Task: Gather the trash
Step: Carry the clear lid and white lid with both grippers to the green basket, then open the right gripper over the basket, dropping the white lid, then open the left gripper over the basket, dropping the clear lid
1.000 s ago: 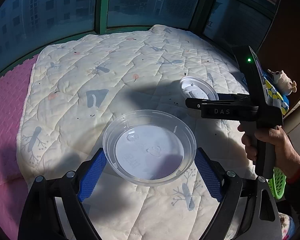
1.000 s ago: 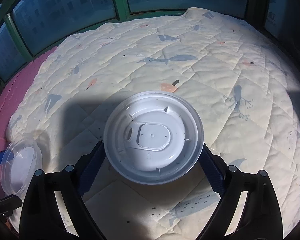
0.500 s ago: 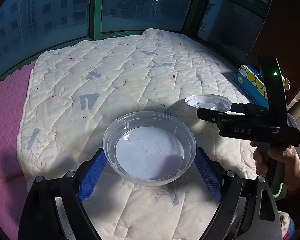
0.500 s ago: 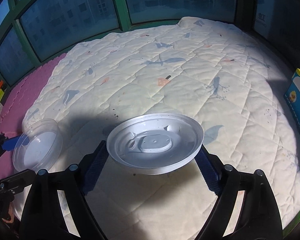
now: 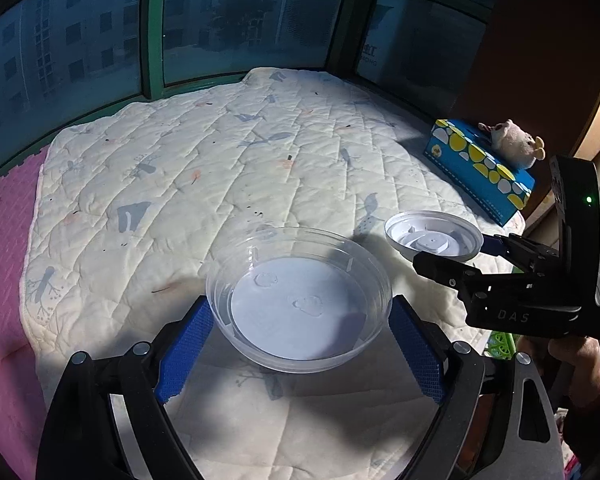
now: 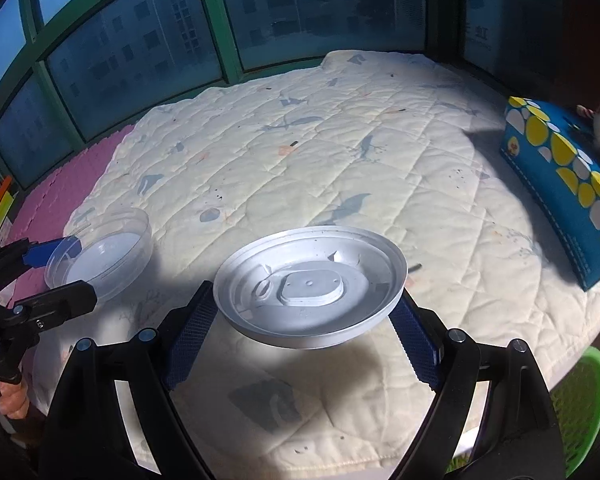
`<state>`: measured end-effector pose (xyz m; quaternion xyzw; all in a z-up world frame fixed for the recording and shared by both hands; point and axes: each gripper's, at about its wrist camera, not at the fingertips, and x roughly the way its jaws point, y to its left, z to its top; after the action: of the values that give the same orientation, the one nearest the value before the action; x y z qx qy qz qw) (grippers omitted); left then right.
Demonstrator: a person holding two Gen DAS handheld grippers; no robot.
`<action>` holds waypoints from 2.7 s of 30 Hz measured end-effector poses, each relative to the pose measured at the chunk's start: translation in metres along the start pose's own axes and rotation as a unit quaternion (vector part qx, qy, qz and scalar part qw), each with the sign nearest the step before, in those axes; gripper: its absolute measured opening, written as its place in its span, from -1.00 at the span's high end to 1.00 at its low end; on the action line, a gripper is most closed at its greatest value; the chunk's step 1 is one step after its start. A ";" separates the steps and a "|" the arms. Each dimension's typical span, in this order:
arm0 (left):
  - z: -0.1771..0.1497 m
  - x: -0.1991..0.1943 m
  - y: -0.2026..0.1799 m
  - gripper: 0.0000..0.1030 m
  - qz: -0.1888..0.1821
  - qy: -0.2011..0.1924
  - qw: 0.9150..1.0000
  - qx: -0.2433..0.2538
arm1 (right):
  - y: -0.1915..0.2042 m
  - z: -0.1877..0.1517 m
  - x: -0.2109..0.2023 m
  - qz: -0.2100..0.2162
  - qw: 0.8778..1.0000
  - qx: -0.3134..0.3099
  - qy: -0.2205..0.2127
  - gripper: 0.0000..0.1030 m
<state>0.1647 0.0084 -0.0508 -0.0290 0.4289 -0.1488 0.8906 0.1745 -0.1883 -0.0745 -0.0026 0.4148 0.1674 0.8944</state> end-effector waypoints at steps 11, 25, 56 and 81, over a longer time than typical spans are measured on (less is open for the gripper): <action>-0.003 0.002 -0.078 -0.66 -0.050 0.002 0.997 0.050 | -0.060 -0.058 -0.073 -0.039 0.996 0.076 -0.033 -0.64; -0.007 0.024 -0.193 -0.66 -0.115 0.022 0.986 0.121 | -0.200 -0.155 -0.123 -0.159 0.965 0.208 0.012 -0.65; -0.030 0.072 -0.311 -0.66 -0.152 0.082 0.963 0.205 | -0.253 -0.194 -0.164 -0.178 0.946 0.270 -0.012 -0.71; -0.056 0.122 -0.374 -0.68 -0.160 0.143 0.946 0.242 | -0.250 -0.229 -0.196 -0.182 0.931 0.314 -0.038 -0.70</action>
<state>0.1037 -0.3794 -0.1115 0.1410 0.4927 -0.3913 0.7643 -0.0374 -0.5157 -0.1121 0.2092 0.4039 -0.1373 0.8799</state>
